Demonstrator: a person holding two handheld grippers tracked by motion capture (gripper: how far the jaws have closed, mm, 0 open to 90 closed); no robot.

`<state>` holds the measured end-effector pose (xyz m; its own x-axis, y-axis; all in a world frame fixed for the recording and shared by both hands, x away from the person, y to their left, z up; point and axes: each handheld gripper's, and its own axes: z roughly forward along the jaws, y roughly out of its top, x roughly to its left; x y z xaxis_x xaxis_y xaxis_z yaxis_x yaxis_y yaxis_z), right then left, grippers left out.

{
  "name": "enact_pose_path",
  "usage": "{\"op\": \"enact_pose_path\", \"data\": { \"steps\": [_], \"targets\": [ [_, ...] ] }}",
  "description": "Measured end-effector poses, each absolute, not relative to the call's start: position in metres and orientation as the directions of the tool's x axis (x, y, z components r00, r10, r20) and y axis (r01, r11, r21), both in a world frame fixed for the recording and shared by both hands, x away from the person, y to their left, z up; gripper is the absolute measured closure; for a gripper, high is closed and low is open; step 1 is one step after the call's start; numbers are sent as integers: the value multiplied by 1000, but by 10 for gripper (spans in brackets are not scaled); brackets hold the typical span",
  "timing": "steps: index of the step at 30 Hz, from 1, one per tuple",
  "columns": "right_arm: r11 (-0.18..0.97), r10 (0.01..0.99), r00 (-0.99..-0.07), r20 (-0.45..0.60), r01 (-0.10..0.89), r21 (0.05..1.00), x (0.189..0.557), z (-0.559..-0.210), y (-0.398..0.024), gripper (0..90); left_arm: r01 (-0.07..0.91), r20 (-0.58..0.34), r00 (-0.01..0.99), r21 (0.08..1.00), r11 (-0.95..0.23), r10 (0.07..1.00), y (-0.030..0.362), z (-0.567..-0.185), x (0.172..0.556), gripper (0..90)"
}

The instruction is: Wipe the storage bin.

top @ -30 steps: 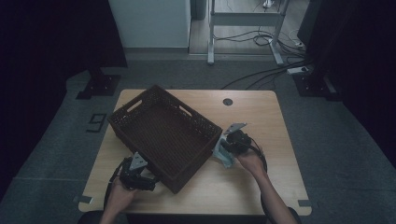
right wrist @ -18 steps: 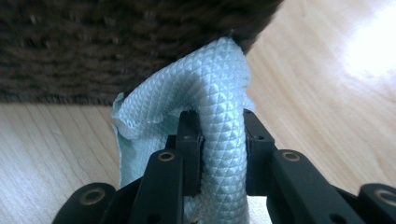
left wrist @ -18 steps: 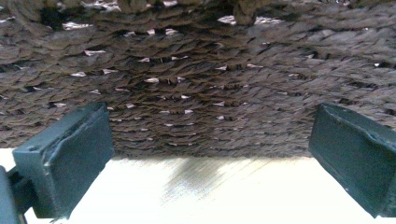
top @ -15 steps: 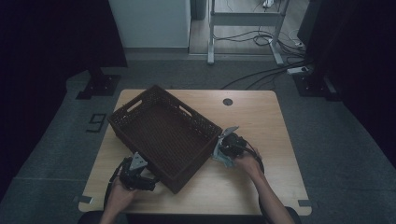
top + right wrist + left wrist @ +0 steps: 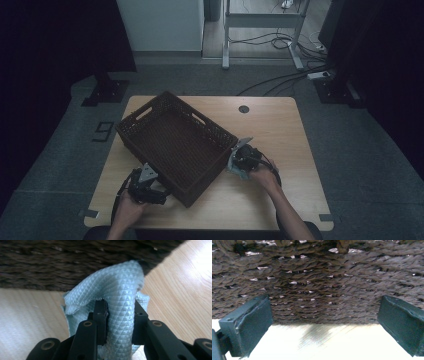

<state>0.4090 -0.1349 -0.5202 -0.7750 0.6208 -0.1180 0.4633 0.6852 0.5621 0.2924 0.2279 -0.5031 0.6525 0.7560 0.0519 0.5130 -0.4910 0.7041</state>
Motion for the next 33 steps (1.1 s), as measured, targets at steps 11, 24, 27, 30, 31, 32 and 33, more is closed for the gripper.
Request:
{"op": "enact_pose_path", "data": {
  "steps": [11, 24, 27, 30, 31, 32, 33],
  "targets": [
    [713, 571, -814, -107, 428, 556, 396, -518, -122, 707, 513, 52, 655, 703, -493, 754, 228, -503, 292, 0],
    [743, 501, -861, -88, 376, 555, 381, -514, -110, 708, 512, 51, 657, 702, -494, 752, 229, -503, 292, 0],
    [748, 489, -869, -82, 369, 552, 377, -515, -106, 707, 512, 52, 657, 702, -496, 752, 229, -503, 292, 0],
    [751, 476, -876, -72, 363, 552, 373, -516, -102, 708, 511, 55, 657, 701, -498, 752, 228, -503, 292, 0],
    [750, 472, -879, -64, 362, 554, 372, -516, -101, 708, 511, 55, 657, 701, -498, 752, 228, -503, 292, 0],
    [751, 466, -883, -59, 360, 554, 371, -516, -100, 708, 511, 55, 657, 701, -498, 752, 228, -503, 292, 0],
    [754, 460, -886, -59, 355, 553, 370, -516, -98, 708, 511, 55, 658, 701, -498, 751, 228, -503, 292, 0]
  ]
}}
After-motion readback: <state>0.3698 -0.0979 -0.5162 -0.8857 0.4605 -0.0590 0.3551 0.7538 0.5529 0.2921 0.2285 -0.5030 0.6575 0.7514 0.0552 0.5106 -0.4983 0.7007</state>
